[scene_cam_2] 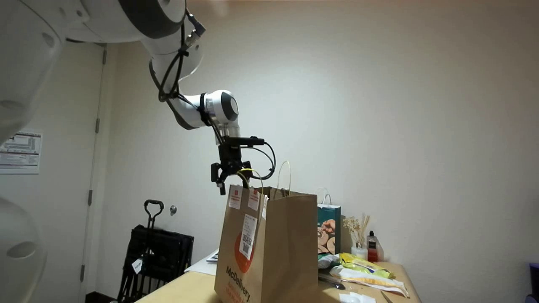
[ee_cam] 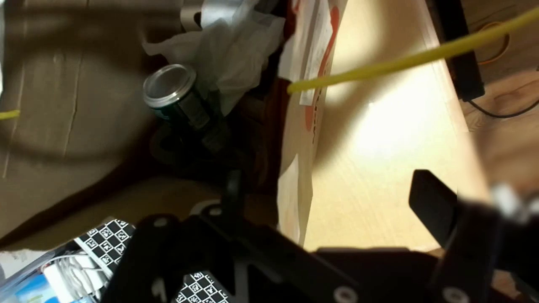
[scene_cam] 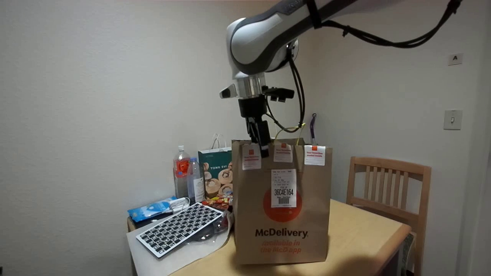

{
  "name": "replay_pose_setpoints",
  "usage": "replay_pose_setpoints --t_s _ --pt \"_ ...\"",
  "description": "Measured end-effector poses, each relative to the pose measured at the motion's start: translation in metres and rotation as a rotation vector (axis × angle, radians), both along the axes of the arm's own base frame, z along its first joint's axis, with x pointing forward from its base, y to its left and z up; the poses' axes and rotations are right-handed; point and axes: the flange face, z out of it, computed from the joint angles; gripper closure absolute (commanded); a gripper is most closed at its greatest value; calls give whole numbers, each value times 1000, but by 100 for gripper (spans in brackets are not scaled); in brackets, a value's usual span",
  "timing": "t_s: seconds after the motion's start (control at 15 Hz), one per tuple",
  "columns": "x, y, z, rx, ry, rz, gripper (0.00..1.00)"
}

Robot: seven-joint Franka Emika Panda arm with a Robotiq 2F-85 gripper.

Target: Turn the brown bag to the left

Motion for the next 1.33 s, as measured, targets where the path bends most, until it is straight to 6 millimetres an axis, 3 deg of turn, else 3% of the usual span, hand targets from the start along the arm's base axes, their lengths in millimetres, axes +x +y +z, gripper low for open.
replay_pose_setpoints --t_s 0.07,0.4,0.6,0.87,0.93,1.13,1.2,1.33 --pt "1 -1 -5 7 14 -6 22" --pt "1 0 -14 53 54 19 50" --pt "-2 2 -7 127 80 150 71" --pt "-12 -13 14 182 88 299 97" --pt "-16 -18 18 191 88 322 78" --pt "-24 -32 22 196 98 358 96" --pt "-25 -33 22 196 99 360 72" --pt "-25 -32 21 196 102 361 66"
